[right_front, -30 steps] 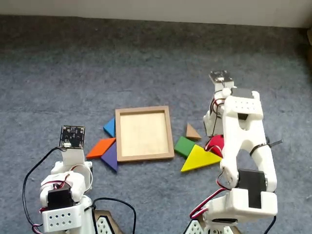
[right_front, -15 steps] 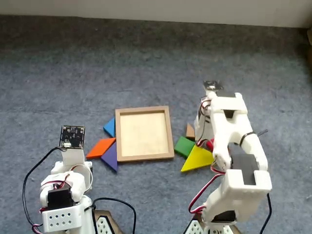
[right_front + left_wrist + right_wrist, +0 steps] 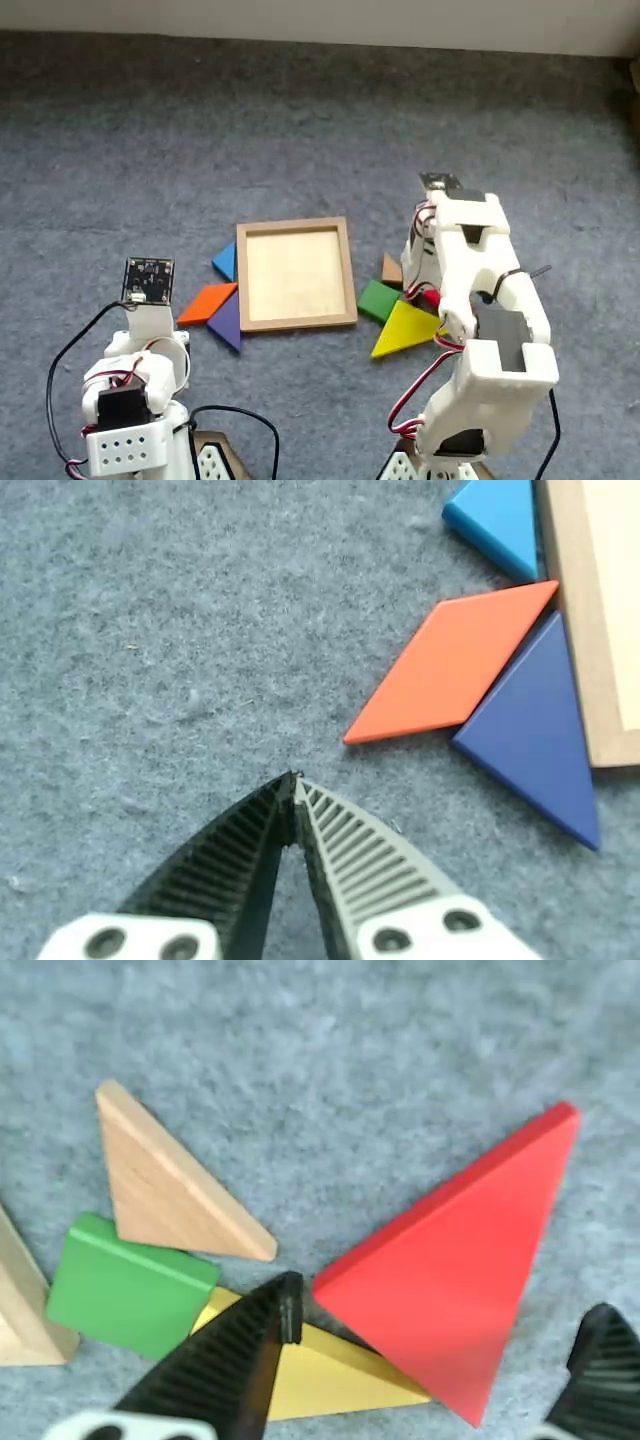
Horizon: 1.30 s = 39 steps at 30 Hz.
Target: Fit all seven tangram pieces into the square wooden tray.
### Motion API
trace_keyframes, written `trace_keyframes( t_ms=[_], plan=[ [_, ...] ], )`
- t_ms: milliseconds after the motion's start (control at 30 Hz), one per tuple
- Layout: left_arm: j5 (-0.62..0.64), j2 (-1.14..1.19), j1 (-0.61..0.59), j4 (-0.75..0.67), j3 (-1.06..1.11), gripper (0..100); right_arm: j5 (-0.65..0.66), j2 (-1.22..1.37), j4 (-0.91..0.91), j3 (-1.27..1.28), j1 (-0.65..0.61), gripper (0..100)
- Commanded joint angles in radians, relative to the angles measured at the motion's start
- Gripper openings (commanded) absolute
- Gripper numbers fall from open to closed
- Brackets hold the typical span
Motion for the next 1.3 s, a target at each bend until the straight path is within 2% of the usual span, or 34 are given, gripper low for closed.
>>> trace_keyframes(
  t_ms=[0, 333, 733, 833, 1033, 1267],
  plan=[
    [-0.009, -0.047, -0.008, 0.005, 0.021, 1, -0.003, -0.012, -0.054, -0.015, 0.030, 39.9],
    [-0.009, -0.047, -0.008, 0.005, 0.021, 1, -0.003, -0.013, -0.096, -0.012, 0.045, 39.6],
    [-0.009, -0.047, -0.008, 0.005, 0.021, 1, -0.003, -0.016, -0.096, -0.015, 0.064, 19.7],
    [-0.009, -0.047, -0.008, 0.005, 0.021, 1, 0.000, -0.018, -0.090, -0.018, 0.082, 17.5],
    [-0.009, -0.047, -0.008, 0.005, 0.021, 1, 0.097, -0.019, -0.085, -0.018, 0.088, 14.2],
    [-0.009, -0.047, -0.008, 0.005, 0.021, 1, 0.097, -0.074, -0.039, -0.018, 0.077, 14.2]
  ],
)
